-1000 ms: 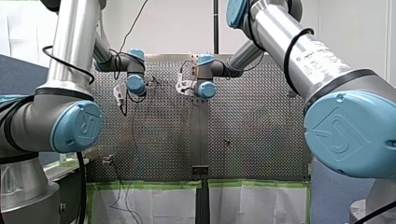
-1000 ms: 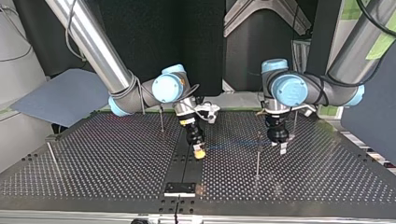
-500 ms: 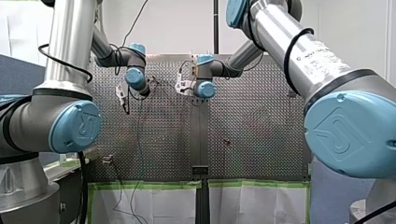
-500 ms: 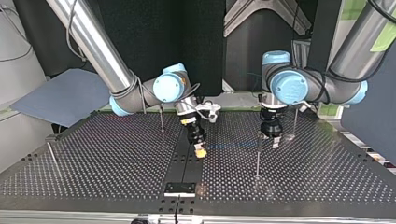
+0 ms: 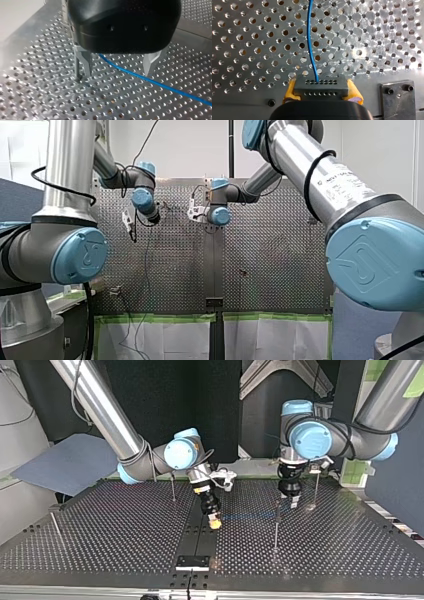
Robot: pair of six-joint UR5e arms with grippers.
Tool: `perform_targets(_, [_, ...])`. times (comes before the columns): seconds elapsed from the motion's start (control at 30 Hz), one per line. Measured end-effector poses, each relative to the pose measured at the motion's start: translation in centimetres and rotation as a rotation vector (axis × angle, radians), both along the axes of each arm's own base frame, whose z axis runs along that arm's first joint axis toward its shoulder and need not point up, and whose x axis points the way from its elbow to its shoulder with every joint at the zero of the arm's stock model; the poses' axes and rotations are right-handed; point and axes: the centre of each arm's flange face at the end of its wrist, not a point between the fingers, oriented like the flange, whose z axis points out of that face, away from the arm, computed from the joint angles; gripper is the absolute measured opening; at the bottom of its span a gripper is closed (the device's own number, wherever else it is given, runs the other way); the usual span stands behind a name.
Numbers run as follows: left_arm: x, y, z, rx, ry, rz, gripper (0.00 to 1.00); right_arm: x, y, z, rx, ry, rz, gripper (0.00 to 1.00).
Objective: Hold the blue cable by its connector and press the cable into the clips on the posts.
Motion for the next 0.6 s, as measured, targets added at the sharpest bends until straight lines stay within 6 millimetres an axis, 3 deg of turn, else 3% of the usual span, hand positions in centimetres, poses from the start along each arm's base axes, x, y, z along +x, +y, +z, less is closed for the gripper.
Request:
perform_targets(0.3, [-2.1, -0.4, 1.9, -0.002, -0.019, -0.015, 1.00, 0.0, 0.0, 0.0, 0.000, 0.000, -0.001, 0.00])
perform_targets(0.6, [-4.9, -0.8, 5.0, 0.018, -0.041, -0.038, 1.00, 0.0, 0.0, 0.0, 0.001, -0.001, -0.003, 0.00])
